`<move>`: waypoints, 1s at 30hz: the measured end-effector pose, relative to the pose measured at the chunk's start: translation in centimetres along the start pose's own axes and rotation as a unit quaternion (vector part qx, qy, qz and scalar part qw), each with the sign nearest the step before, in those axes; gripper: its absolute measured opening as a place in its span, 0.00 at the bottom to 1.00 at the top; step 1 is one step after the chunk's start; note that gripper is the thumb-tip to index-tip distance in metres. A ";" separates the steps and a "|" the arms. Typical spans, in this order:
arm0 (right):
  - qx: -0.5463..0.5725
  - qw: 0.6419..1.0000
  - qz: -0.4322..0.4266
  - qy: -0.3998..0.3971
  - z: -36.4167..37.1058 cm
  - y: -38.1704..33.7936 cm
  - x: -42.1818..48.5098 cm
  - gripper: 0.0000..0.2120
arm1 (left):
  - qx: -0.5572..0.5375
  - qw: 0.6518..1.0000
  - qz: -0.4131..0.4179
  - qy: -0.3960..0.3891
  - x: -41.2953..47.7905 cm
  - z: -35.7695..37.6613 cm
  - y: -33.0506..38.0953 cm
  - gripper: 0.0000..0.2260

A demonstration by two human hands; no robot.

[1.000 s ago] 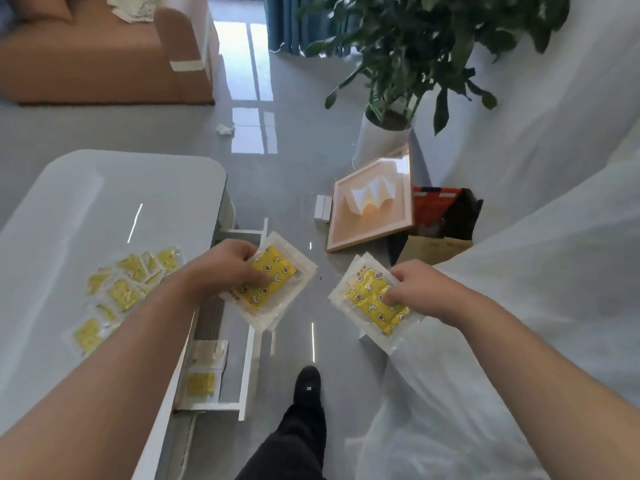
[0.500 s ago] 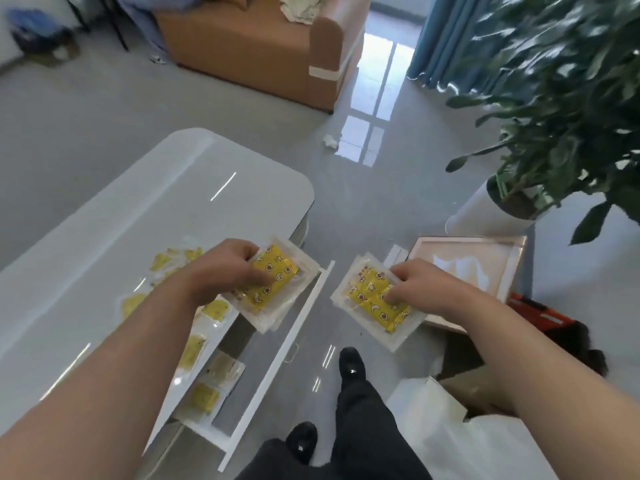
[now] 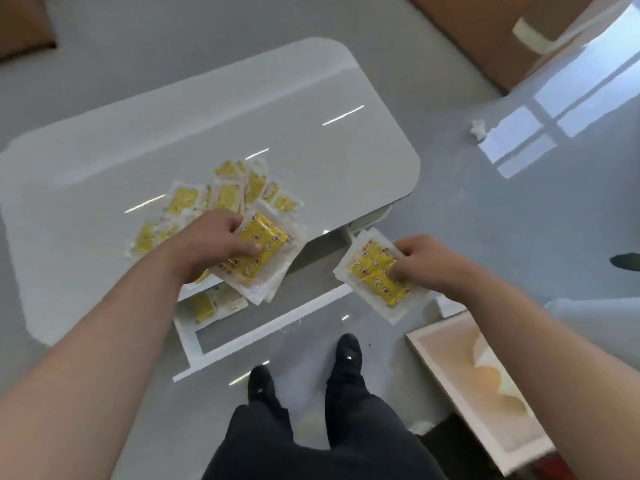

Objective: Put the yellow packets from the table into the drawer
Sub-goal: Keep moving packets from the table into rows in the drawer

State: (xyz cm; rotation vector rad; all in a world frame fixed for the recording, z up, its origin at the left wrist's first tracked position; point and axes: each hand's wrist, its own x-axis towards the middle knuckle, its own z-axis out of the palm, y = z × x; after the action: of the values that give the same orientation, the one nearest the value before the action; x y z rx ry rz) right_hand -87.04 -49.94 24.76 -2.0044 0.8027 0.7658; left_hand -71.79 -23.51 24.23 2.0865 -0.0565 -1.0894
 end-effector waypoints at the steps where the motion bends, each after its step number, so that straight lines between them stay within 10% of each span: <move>1: -0.015 1.000 -0.005 -0.009 0.1 -0.2 1.0 0.06 | -0.015 1.000 -0.009 0.011 0.2 0.1 -0.9 0.06; 30: -0.038 0.984 0.021 -0.173 22.1 3.5 30.0 0.05 | -0.351 0.894 -0.252 0.122 17.3 10.9 -31.8 0.09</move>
State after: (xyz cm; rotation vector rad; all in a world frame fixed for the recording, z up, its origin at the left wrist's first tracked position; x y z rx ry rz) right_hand -76.25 -40.44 -9.73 -1.8530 0.6195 1.1462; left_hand -77.91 -14.05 -11.85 1.5653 0.9165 -0.9245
